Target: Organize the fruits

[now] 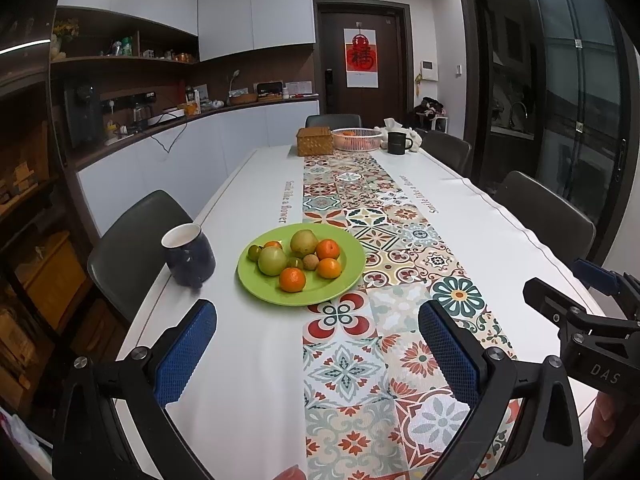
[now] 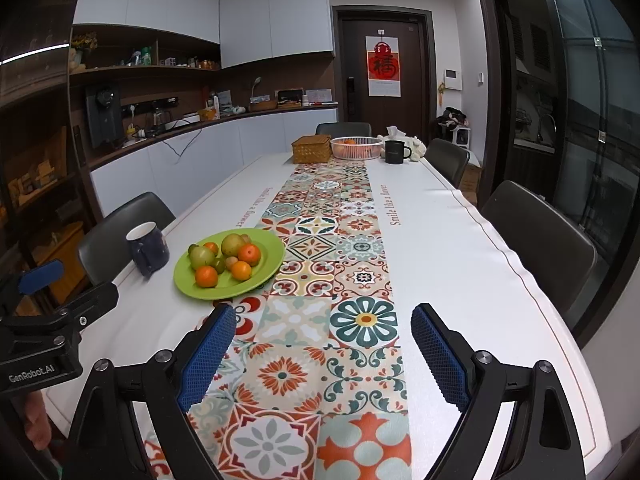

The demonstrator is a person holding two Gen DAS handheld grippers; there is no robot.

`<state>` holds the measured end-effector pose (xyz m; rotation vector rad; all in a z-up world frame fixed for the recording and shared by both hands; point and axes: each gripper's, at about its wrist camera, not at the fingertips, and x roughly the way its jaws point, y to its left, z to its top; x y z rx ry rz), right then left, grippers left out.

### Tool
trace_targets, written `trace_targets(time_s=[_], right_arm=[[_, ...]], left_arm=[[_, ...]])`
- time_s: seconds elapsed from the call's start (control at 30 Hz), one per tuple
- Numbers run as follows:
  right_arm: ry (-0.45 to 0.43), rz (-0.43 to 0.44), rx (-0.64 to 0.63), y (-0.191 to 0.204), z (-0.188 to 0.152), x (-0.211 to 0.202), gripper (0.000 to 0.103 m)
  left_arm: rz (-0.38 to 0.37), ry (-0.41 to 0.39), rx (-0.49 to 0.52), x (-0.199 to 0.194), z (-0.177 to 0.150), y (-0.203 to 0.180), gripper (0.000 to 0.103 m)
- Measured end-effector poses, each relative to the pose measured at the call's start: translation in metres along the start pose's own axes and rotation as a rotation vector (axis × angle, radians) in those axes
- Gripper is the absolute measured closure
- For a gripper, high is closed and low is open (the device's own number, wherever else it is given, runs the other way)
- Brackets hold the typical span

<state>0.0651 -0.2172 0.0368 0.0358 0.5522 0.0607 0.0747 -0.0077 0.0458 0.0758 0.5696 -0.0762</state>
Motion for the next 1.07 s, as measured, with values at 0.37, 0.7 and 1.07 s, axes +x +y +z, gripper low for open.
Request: trace_targets(time_s=[0.37,0.7,1.07], right_arm=[[0.009,0.0,-0.005,-0.002,-0.001,0.002,0.013],[0.019,0.004,-0.005,0.0,-0.003,0.006,0.013],[0.028,0.004,-0.009,0.0,-0.005,0.009,0.013]], left_arm=[[0.006,0.005,-0.003,0.003,0.0,0.001,0.0],[0.006,0.016,-0.006,0.007,-0.001,0.002,0.0],[0.001,0.028,-0.009,0.011,-0.006,0.002,0.0]])
